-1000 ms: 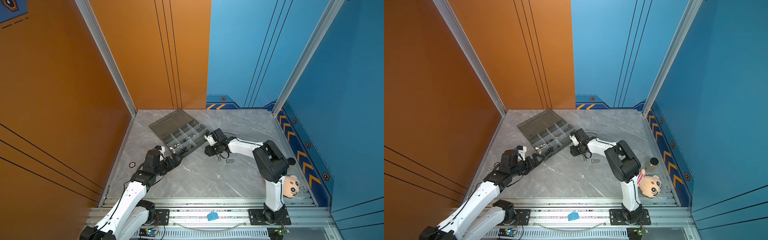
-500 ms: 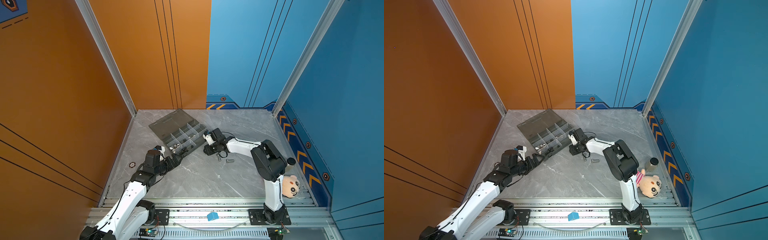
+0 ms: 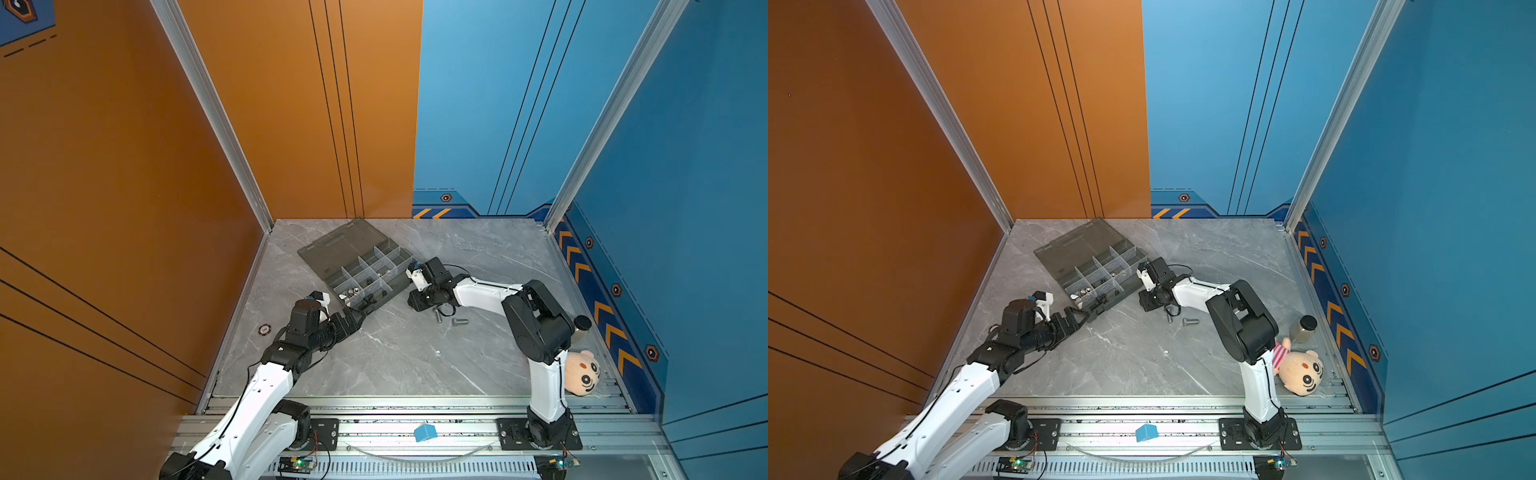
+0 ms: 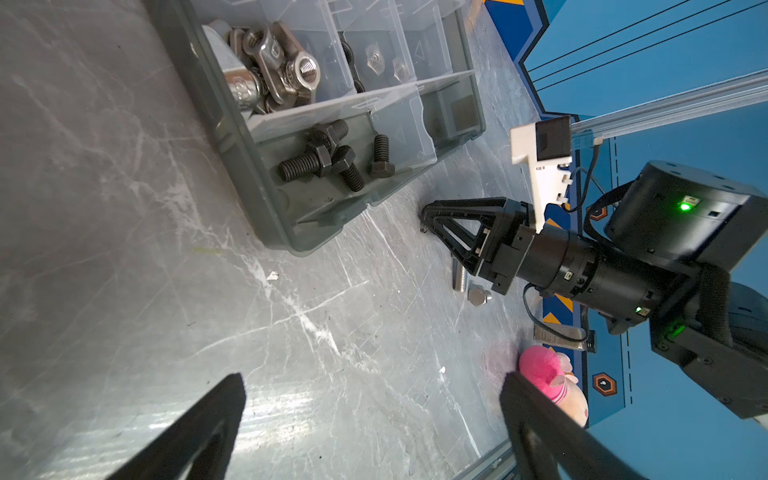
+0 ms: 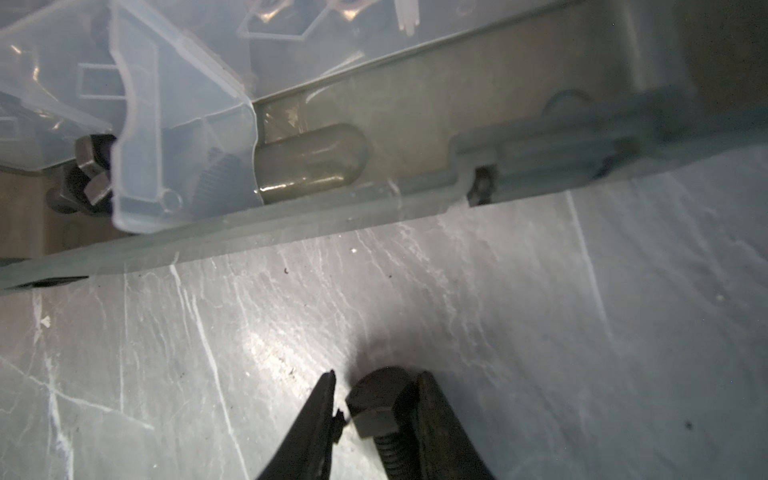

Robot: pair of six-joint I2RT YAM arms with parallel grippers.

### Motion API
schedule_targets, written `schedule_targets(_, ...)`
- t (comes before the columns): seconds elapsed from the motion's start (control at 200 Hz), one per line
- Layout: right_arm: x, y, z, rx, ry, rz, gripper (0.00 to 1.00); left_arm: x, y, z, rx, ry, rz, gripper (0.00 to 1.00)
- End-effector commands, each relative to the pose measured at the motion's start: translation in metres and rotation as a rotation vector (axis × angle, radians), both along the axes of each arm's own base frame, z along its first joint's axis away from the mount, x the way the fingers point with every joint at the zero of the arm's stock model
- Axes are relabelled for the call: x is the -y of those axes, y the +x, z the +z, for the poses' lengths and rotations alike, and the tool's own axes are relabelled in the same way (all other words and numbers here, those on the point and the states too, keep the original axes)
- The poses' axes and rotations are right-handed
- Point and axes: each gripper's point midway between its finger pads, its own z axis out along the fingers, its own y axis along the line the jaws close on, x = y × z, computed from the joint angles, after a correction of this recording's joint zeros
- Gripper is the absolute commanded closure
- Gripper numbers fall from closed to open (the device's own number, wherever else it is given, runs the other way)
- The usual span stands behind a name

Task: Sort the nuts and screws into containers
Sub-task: 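Close the right gripper on the black bolt head and lift it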

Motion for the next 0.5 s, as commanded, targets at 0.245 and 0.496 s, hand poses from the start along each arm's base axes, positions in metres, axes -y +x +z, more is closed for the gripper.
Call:
schedule_targets(0.245, 0.012, -0.025, -0.018, -0.063, -0.062, 0.014, 0.87, 0.003, 0.002, 0.010, 0.030, -0.008, -0.009, 0.02)
schedule_targets(0.496, 0.000, -0.019, 0.016, -0.005, 0.040, 0.024, 1.00, 0.002, 0.001, 0.011, 0.033, -0.008, -0.009, 0.02)
